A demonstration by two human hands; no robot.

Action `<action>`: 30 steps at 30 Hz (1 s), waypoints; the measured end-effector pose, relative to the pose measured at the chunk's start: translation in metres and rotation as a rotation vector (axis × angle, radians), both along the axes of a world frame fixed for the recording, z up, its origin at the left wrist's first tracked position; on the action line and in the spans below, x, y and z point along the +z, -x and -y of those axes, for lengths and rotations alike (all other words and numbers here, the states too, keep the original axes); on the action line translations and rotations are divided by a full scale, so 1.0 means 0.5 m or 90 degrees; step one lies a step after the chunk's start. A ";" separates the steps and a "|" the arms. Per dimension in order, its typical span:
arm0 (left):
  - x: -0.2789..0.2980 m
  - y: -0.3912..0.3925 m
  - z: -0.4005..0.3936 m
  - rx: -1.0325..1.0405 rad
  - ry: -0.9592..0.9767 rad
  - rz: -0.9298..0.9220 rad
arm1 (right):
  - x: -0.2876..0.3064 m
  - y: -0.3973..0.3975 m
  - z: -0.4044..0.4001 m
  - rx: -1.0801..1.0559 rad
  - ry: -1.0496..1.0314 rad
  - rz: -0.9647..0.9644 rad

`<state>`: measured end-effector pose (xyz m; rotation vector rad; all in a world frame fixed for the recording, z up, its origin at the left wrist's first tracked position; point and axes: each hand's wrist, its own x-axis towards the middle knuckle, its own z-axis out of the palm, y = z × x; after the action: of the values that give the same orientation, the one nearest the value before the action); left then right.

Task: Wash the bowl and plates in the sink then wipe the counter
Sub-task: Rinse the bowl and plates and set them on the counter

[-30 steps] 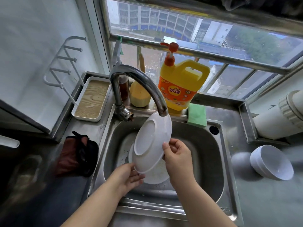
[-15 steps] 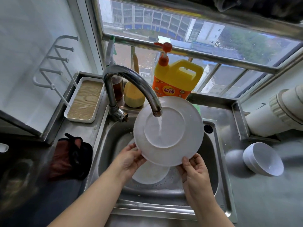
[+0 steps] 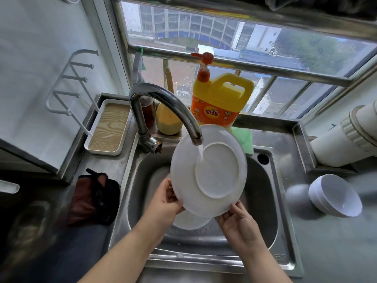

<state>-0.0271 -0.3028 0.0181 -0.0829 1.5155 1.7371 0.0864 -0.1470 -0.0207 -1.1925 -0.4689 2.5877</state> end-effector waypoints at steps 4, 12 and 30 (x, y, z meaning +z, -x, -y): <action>-0.010 -0.027 0.036 0.050 0.006 0.022 | -0.007 0.000 0.018 0.056 -0.011 0.081; -0.042 -0.038 0.088 0.132 0.036 0.111 | 0.010 -0.011 0.029 0.142 -0.107 0.136; -0.021 0.044 -0.073 -0.111 0.189 0.145 | 0.108 -0.056 -0.039 0.578 -1.549 0.158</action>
<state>-0.0491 -0.2665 0.0074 -0.2833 1.5500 1.3099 0.1143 -0.1277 0.0333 -0.0629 -2.9502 0.2800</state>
